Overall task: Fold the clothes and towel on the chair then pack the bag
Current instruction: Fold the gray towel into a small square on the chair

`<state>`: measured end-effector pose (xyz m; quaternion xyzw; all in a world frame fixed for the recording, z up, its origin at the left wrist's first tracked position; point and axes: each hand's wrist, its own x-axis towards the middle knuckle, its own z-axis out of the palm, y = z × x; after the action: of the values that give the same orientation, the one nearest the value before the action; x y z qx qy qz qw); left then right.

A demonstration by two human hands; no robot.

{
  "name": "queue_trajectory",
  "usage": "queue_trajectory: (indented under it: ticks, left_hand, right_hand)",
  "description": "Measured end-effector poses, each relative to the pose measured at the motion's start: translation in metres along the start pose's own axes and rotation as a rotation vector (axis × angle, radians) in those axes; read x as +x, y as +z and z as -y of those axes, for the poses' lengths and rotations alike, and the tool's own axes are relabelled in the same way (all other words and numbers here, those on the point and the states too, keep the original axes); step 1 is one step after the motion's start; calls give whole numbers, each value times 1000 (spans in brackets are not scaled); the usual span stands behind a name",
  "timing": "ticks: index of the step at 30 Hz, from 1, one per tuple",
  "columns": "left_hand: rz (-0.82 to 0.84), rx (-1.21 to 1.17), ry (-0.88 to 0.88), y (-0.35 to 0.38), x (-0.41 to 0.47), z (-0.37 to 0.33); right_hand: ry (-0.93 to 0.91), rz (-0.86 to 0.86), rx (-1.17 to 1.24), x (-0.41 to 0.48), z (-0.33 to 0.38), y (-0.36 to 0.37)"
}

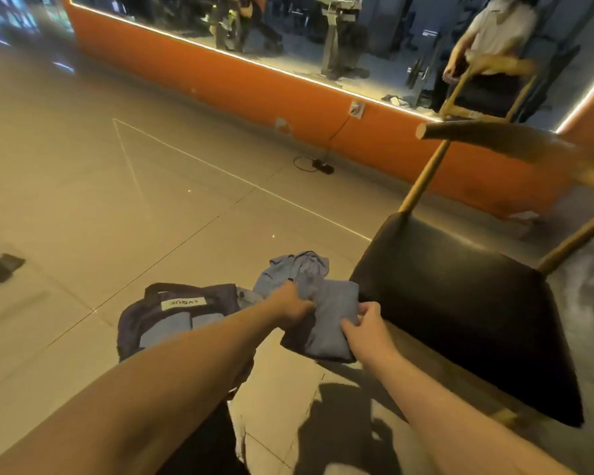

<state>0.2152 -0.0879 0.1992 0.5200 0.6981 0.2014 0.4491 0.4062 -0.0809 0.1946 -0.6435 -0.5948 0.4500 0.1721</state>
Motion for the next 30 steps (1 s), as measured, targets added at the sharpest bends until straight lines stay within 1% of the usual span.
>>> queue_trajectory:
  ticks: [1,6,8,11,15,17,19,21,23,26,27,28,29,30]
  left_hand:
    - [-33,41,9,-14,1,15]
    - [-193,-42,-94,-65,16,106]
    - [-229,-48,-102,-73,26,146]
    - [-286,-87,-157,-78,41,206]
    - [-321,-203,-234,-74,59,273]
    - [-349,-269,-263,-70,69,300]
    - [-365,-322,-310,-65,78,319]
    - [-357,-370,-329,-57,87,334]
    - [-363,-391,-331,-50,94,344]
    - [-394,-322,-372,-41,106,354]
    - [-413,-295,-386,-39,109,356]
    - [-433,-268,-395,-38,113,358]
    - [-450,-246,-397,-37,116,359]
    - [-463,-222,-402,-36,119,360]
  right_hand:
    - [-39,23,-37,6,11,18]
    - [-224,166,-215,56,44,118]
    - [-233,241,-253,78,48,157]
    - [-197,310,-276,108,45,215]
    - [-191,351,-235,140,30,287]
    - [-186,358,-176,152,25,316]
    - [-152,365,-97,163,20,337]
    - [-59,362,-14,174,14,353]
    - [58,399,83,184,6,367]
    - [266,506,352,195,-2,376]
    - [315,512,419,198,-4,377]
    - [336,506,472,201,-7,378]
    - [324,486,466,202,-11,378]
    - [274,454,397,203,-19,378]
